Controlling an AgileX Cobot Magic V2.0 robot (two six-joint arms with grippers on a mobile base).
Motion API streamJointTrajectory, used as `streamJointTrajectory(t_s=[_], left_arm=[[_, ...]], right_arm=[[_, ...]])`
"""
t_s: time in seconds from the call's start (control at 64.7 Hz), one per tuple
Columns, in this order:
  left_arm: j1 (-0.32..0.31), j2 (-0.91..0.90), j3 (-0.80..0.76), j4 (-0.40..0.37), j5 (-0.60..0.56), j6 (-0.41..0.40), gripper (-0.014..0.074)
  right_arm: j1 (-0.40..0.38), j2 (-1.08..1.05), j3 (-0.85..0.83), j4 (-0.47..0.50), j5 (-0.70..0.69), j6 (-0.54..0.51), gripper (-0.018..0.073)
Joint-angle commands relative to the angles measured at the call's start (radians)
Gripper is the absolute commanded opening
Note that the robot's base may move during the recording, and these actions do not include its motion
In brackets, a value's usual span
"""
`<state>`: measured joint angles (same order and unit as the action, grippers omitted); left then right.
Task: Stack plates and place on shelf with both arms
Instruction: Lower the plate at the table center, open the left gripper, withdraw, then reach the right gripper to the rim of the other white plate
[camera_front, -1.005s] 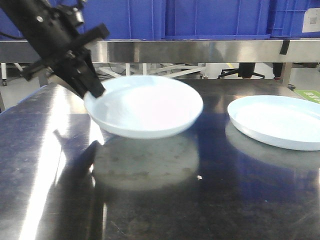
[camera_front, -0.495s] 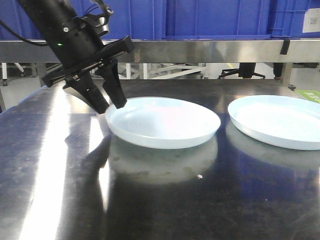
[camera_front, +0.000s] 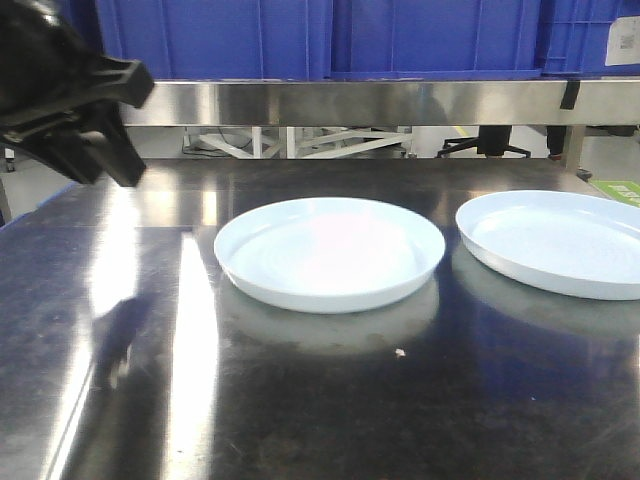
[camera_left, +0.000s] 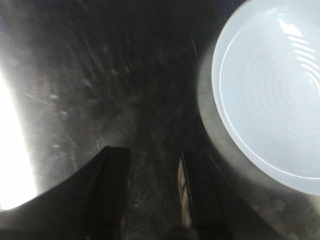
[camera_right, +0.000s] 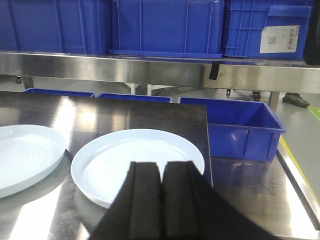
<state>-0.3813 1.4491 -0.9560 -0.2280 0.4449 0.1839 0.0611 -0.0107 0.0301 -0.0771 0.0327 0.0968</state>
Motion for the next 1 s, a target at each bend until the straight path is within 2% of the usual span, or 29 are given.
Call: streamJointTrajectory(t_s=[0.0,0.17,0.309,0.448,0.742,0.881,0.989], left_arm=[[-0.001,-0.134,0.08,0.003,-0.189,-0.005,0.0242],[-0.001,-0.294,0.242,0.01,-0.338,0.004,0.0078],[0.038,-0.425,0.332,0.025,-0.395,0.005,0.0087],[0.115,-0.565,0.412,0.069,-0.42,0.005,0.0087],[0.289,-0.871,0.565,0.069,-0.422,0.005,0.0086],[0.326,-0.969,0.574,0.069,-0.406,0.005,0.0086],[0.327,-1.01,0.574,0.069,-0.405,0.005,0.0086]], right_arm=[[-0.003,-0.019,0.0,-0.009,-0.094,0.002,0.0049],[-0.003,-0.019,0.0,-0.009,-0.094,0.002,0.0049],[-0.003,-0.019,0.0,-0.009,-0.094,0.002,0.0049],[-0.003,-0.019,0.0,-0.009,-0.094,0.002,0.0049],[-0.003,-0.019,0.0,-0.009,-0.094,0.002,0.0049],[-0.003,-0.019,0.0,-0.009,-0.094,0.002,0.0049],[-0.003,-0.019,0.0,-0.009,-0.094,0.002,0.0049]])
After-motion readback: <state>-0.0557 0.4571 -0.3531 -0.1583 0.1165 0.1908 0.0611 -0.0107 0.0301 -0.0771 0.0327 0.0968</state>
